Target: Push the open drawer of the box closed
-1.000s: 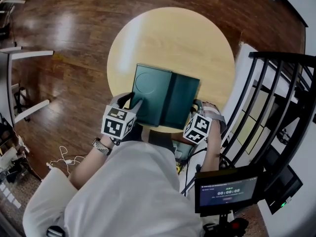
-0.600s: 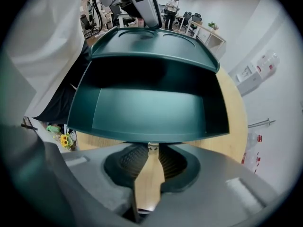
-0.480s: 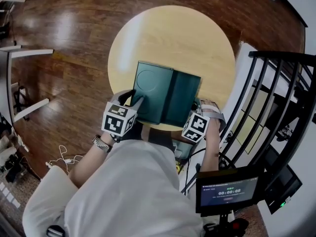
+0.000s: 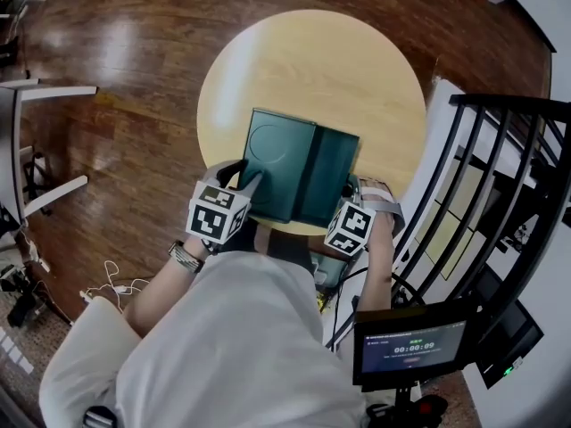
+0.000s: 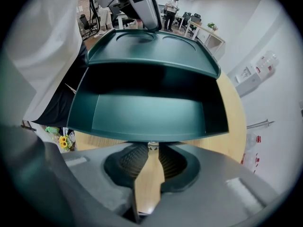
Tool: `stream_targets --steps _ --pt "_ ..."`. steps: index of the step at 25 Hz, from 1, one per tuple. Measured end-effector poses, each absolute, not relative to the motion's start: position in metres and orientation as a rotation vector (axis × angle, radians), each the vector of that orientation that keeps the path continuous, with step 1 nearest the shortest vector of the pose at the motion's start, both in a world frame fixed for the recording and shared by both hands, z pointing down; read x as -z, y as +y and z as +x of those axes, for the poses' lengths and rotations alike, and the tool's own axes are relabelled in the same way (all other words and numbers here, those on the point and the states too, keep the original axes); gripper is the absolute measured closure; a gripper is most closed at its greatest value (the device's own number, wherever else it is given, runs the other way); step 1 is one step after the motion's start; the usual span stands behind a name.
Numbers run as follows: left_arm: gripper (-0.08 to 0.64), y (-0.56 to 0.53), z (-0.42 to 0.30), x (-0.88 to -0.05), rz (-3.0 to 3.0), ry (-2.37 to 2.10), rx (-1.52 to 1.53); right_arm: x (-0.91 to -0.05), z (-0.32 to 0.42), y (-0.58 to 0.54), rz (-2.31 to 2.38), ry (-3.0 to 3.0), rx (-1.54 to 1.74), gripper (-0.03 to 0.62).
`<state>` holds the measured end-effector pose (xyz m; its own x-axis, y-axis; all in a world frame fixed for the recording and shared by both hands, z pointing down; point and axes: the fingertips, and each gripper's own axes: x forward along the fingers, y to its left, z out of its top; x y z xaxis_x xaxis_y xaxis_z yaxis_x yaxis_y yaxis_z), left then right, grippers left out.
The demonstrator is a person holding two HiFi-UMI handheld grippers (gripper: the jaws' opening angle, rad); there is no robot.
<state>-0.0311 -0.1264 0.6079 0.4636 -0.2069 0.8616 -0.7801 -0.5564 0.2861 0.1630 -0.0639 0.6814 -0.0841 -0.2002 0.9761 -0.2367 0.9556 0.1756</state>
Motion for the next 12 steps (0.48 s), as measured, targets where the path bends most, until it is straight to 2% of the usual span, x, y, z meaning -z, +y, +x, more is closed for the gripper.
stream_targets --steps 12 --pt "0.374 -0.119 -0.012 -0.609 2.038 -0.773 -1.061 -0.674 0.118 -0.077 0.329 -1.754 0.004 0.52"
